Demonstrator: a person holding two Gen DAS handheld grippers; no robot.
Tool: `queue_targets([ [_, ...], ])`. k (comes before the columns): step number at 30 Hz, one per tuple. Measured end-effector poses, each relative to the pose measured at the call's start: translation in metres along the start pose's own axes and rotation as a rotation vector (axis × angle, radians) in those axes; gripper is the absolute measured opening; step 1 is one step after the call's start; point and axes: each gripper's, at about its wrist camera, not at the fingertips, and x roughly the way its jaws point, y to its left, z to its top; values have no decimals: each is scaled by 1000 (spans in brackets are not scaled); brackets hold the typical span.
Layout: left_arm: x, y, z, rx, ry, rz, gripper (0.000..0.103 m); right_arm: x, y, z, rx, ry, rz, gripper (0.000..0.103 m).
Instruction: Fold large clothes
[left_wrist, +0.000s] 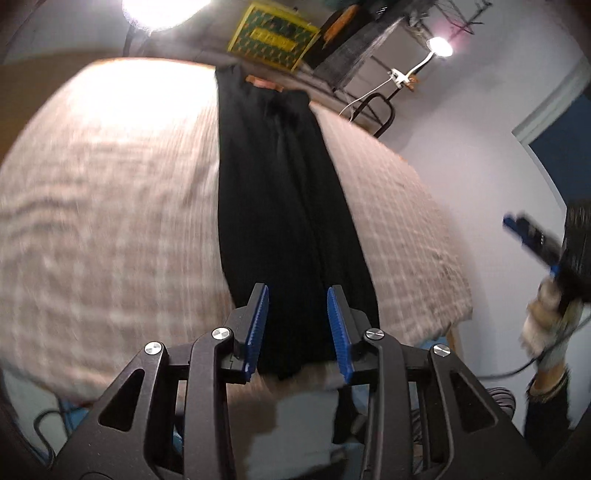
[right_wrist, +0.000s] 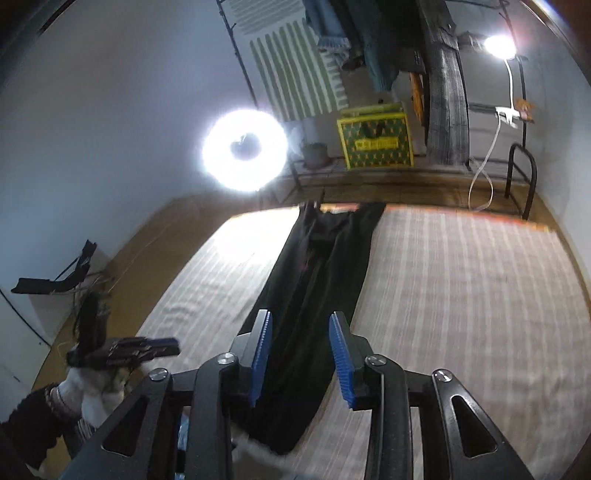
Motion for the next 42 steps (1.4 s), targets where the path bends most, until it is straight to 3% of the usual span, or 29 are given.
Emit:
queue_targets([
  [2, 11, 9, -13, -55, 23, -12, 33, 12, -3, -32, 23, 41, 8, 44],
  [8, 48, 44, -34, -265, 120, -55, 33, 83, -33, -98, 155, 193, 15, 45],
  [12, 62, 45, -42, -292, 149, -91, 33, 117, -49, -122, 278, 263, 101, 46],
  [16, 77, 41, -46, -273, 174, -83, 33, 134, -49, -127, 285, 285, 137, 46],
  [22, 85, 39, -43, -280, 151, -96, 33, 150, -38, -143, 261, 328, 147, 43],
  [28, 85, 44, -49, -277, 135, -124, 33, 159, -34, -146, 288, 294, 225, 43],
  [31, 91, 46, -51, -281, 142, -125, 11, 164, -32, -147, 306, 289, 265, 42],
  [33, 92, 47, -51, -283, 134, -128, 10, 168, -28, -146, 305, 296, 275, 30],
  [34, 89, 44, -51, -275, 128, -122, 9, 173, -28, -147, 316, 311, 278, 15],
  [40, 38, 38, -49, -239, 15, -142, 9, 134, -25, -129, 307, 224, 305, 10],
  [42, 40, 44, -49, -251, 20, -131, 9, 132, -25, -127, 298, 221, 297, 10],
])
